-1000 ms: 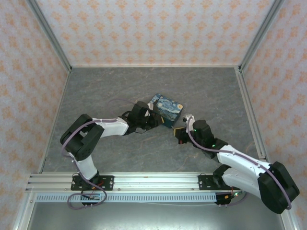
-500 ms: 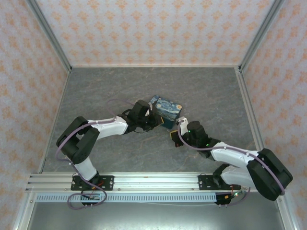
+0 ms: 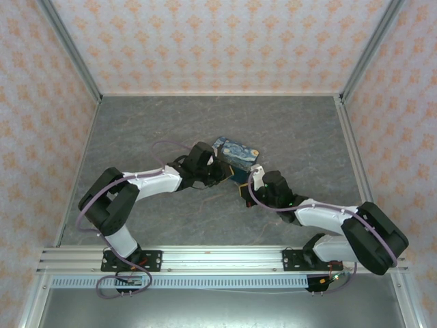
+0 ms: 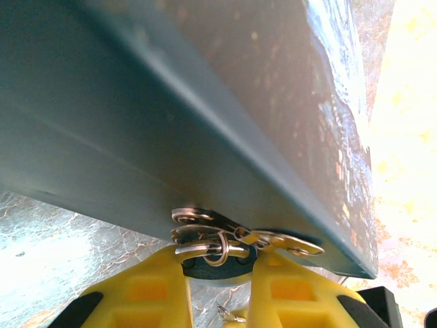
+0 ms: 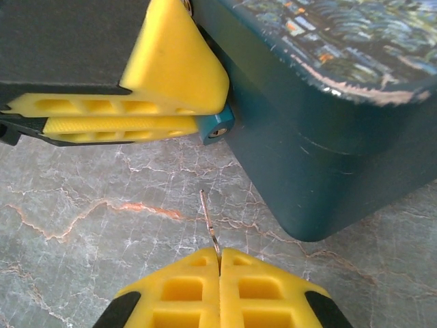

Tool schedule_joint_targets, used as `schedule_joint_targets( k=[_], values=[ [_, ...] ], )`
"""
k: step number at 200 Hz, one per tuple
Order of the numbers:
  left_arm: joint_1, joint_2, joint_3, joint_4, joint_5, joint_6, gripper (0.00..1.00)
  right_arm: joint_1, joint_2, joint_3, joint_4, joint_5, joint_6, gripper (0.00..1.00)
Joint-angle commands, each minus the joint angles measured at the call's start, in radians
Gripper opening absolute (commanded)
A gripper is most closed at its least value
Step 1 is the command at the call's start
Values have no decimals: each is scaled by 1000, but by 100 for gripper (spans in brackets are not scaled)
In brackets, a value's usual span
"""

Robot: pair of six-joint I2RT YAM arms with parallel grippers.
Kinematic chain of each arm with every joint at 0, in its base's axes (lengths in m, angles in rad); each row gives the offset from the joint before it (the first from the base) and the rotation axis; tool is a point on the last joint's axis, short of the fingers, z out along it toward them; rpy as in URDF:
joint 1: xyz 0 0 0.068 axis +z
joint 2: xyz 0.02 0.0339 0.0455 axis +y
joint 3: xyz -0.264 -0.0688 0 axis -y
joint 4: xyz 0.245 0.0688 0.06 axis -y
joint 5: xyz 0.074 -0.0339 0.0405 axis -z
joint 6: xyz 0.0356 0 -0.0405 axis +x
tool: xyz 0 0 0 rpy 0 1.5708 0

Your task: Unlock the padlock with the key

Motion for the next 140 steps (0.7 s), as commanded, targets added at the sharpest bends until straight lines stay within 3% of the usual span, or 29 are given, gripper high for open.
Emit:
schedule_joint_targets(
  k=[1,140],
  values=[
    [-7,-37,30,-5,-9,-20,18,6,16,29,54,23,2,0],
    [-9,-35,35,-9,-6,-12,18,6,55,64,74,61,32,0]
  ],
)
